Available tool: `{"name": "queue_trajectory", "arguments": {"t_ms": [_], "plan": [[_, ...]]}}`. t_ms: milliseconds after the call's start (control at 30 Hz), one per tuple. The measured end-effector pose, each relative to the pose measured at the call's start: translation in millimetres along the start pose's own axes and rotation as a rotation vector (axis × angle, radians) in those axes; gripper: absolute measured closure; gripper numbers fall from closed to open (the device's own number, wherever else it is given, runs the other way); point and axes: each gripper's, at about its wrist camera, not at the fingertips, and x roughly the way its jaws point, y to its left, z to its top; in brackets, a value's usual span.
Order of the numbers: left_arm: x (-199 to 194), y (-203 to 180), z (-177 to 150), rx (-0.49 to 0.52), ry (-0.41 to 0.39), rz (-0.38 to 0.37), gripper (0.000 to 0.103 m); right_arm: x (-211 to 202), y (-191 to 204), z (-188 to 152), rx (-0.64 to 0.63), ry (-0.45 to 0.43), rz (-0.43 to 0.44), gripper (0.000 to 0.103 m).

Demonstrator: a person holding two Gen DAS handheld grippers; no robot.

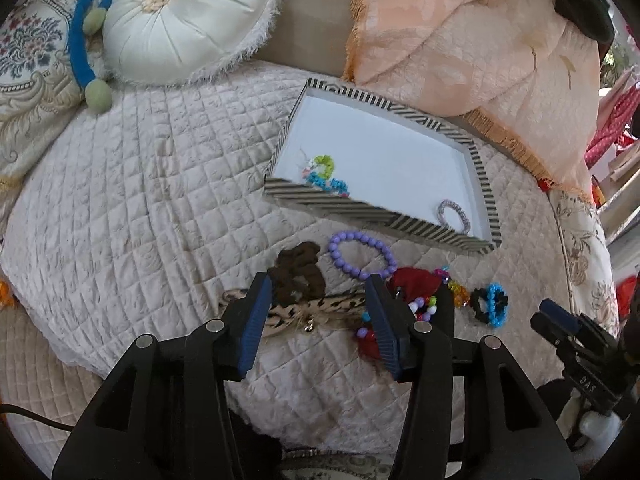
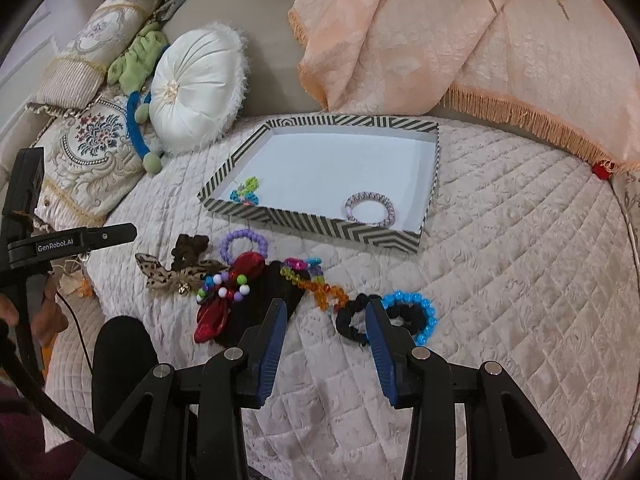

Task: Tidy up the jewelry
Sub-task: 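Grasp brown scrunchie with left tool while right tool grasps blue bead bracelet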

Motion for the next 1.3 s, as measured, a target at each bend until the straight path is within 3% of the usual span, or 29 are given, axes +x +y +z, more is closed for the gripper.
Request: {"name": "queue_trajectory", "arguments": {"t_ms": [233, 467, 700, 833, 1100, 1200, 1300], "plan": [[22, 10, -16, 0.066, 0.076, 0.029, 0.054, 6, -16, -8, 0.009, 0.022, -0.029, 0.064], [37, 20, -5, 0.016, 0.056, 0.053, 0.046, 13, -50, -10, 0.055, 0.054, -0.085, 0.064], [67, 23, 2, 0.04, 0.127, 0.076, 0.046, 25, -56, -1, 0.039, 0.077, -0.087, 0.064], [79, 28, 3, 0.032, 0.146, 0.088, 0.045, 44, -65, -4, 0.025, 0.12, -0.141, 0.064], [102, 27, 7, 0.03, 0.175, 0.095, 0.045, 55, -67, 3, -0.015, 0.119, -0.134, 0.069], [107, 29, 9, 0.012, 0.182, 0.085, 0.045, 66, -68, 6, -0.051, 0.146, -0.169, 0.074], [110, 28, 11, 0.013, 0.187, 0.084, 0.045, 75, -73, 6, -0.051, 0.184, -0.15, 0.076]]}}
